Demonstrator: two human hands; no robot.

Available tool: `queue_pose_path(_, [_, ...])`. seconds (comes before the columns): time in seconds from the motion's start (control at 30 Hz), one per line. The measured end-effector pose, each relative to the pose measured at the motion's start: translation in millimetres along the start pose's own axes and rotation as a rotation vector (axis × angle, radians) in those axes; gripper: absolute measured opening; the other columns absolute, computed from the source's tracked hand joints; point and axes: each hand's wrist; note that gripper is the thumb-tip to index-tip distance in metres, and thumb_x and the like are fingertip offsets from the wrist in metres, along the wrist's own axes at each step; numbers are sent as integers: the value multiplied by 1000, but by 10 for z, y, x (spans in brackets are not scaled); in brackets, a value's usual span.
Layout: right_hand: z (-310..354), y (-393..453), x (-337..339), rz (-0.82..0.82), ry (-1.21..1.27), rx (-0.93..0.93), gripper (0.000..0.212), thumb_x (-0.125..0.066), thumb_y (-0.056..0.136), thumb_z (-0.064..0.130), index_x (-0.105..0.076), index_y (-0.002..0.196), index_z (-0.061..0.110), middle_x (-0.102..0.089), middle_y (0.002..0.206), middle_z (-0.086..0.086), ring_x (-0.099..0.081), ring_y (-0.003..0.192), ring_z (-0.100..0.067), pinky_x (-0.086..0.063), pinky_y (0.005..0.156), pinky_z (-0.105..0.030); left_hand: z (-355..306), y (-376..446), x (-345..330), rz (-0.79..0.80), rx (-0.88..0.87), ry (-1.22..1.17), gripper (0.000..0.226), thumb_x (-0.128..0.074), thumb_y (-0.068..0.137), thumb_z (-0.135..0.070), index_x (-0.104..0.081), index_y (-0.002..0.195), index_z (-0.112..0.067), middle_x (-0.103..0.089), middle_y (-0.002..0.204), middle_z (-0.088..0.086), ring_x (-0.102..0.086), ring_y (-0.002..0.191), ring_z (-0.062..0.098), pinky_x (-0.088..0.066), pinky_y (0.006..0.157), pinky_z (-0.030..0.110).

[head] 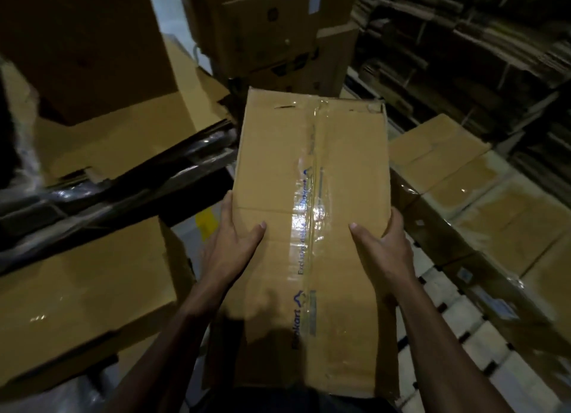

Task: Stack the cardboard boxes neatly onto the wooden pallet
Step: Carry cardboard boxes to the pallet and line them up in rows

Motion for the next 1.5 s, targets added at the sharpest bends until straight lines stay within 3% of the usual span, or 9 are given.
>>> queue_pose_path(0.1, [14, 166, -6, -84, 22, -73, 83, -73, 79, 59, -32, 147, 34, -56, 134, 0, -54, 121, -30, -45, 101, -49, -182, 402, -60, 76, -20, 61, 87, -58, 83, -68, -2, 146, -51, -52, 143, -1, -54, 125, 33, -44, 101, 48])
queue_pose_path(0.27, [-66, 485, 21, -170, 62, -174, 78, -73, 78, 62, -38, 141, 34, -62, 126, 2, -58, 116, -29, -48, 98, -47, -416, 933, -299, 170, -24, 55, 87, -57, 69, -78, -19, 139, -46, -59, 134, 4, -59, 119, 34, -47, 99, 51])
queue_pose_path(0.47, [-200, 921, 114, -221, 112, -222, 77, -73, 81, 57, -36, 144, 30, -60, 128, -1, -56, 117, -29, -45, 95, -41, -755, 1390, -735, 163, -87, 231, 66, -61, 83, -62, -36, 137, -33, -62, 131, 4, -59, 117, 34, -46, 91, 42])
queue_pose_path(0.6, [-222, 1117, 185, -267, 141, -295, 78, -72, 81, 56, -35, 144, 30, -61, 129, -3, -57, 117, -31, -43, 94, -40, -973, 1655, -945, 205, -127, 307, 63, -60, 86, -59, -37, 137, -30, -59, 134, 4, -56, 119, 35, -37, 81, 38])
queue_pose_path(0.8, [-361, 1410, 98, -355, 197, -438, 81, -72, 79, 59, -33, 144, 31, -61, 129, -6, -58, 114, -34, -48, 97, -46, -1180, 2207, -1342, 339, -213, 369, 68, -57, 88, -62, -33, 143, -30, -58, 135, 4, -56, 119, 36, -40, 84, 39])
queue_pose_path(0.93, [-452, 1640, -91, -417, 209, -540, 80, -69, 79, 62, -31, 143, 33, -62, 127, -4, -59, 112, -33, -48, 94, -43, -1121, 2662, -1634, 466, -236, 307, 72, -53, 78, -77, -35, 137, -39, -62, 127, -5, -62, 111, 30, -51, 91, 49])
queue_pose_path(1.03, [-512, 1806, -274, -463, 209, -603, 76, -70, 83, 56, -34, 143, 29, -63, 124, -4, -60, 109, -31, -44, 86, -35, -1062, 3021, -1876, 568, -290, 360, 75, -47, 75, -80, -35, 136, -39, -63, 125, -6, -62, 110, 30, -51, 91, 49])
queue_pose_path(1.2, [-749, 2125, -594, -514, 224, -686, 76, -70, 84, 53, -32, 145, 29, -60, 118, -1, -59, 103, -27, -42, 85, -35, -879, 3548, -2334, 706, -285, 427, 87, -43, 68, -83, -29, 140, -37, -61, 128, -3, -60, 114, 32, -48, 95, 48])
queue_pose_path(1.5, [-1776, 2646, -1402, -556, 241, -783, 84, -71, 78, 63, -31, 145, 32, -63, 128, -2, -61, 113, -31, -49, 97, -47, -8, 4125, -3257, 760, -320, 511, 84, -36, 65, -87, -23, 138, -47, -65, 120, -2, -62, 107, 33, -48, 84, 41])
Point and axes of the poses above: each hand's wrist, its own y-axis towards the middle knuckle, its own x-axis out of the back of the hand, z = x × y
